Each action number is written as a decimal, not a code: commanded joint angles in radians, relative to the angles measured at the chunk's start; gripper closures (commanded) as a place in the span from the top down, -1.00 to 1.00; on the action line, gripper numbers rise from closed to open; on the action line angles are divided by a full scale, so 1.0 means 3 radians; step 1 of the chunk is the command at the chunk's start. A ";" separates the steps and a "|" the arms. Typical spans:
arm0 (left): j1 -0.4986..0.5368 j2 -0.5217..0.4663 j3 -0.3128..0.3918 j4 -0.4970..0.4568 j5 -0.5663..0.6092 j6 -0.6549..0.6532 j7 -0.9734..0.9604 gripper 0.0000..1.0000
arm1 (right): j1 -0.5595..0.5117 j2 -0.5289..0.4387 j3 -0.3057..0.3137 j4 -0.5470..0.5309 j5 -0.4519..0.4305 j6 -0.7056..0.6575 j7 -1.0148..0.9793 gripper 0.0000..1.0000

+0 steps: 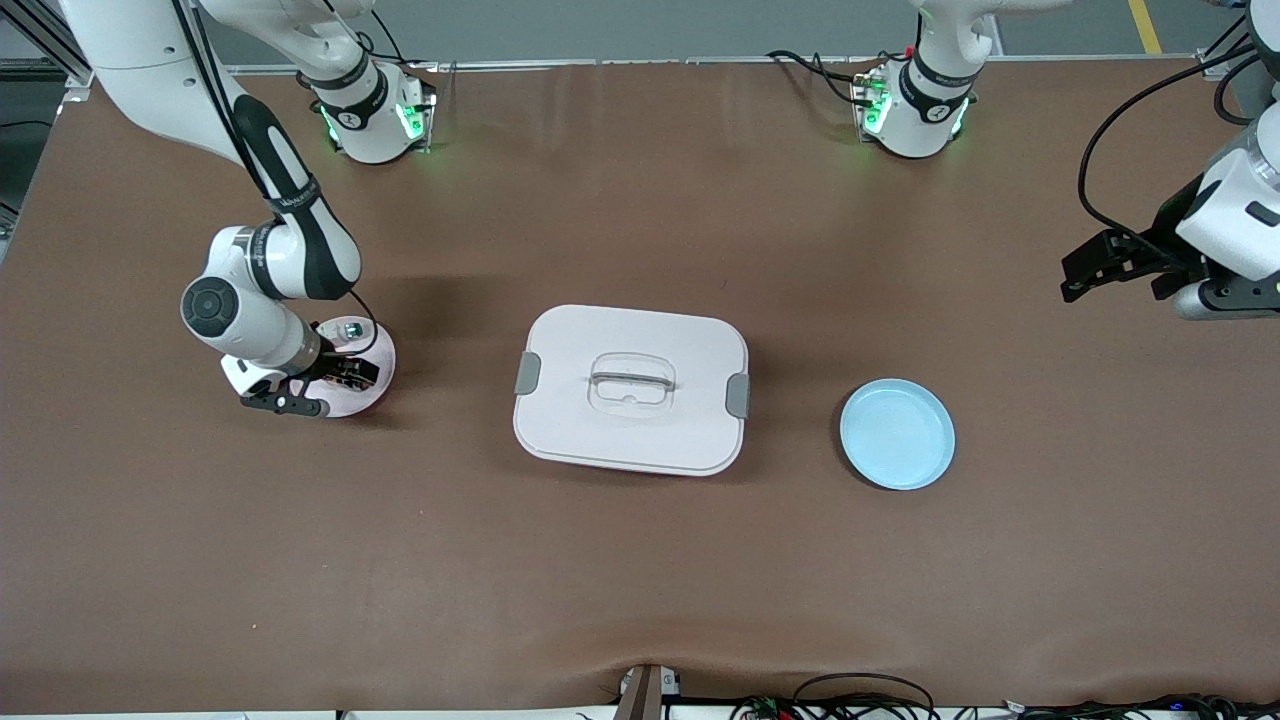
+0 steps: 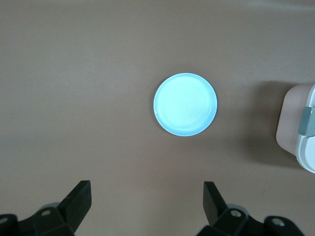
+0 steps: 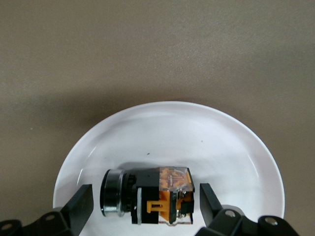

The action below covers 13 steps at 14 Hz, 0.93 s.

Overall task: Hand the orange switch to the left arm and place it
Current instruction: 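Close the right gripper on the black-orange switch, then lift the switch with the right gripper while the left gripper reaches over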

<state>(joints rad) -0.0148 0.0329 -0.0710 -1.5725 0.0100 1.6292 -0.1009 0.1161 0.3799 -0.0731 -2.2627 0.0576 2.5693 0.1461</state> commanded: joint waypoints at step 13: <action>-0.0053 0.0187 -0.0024 0.0016 -0.1447 -0.0281 0.0055 1.00 | 0.0032 -0.0187 0.0003 0.0822 0.0568 -0.1475 0.0070 -1.00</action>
<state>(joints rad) -0.0297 0.0599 -0.0781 -1.5785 -0.3242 1.5812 -0.0983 0.1180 0.3457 -0.0720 -2.0754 0.1654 2.2270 0.1500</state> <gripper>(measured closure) 0.000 0.273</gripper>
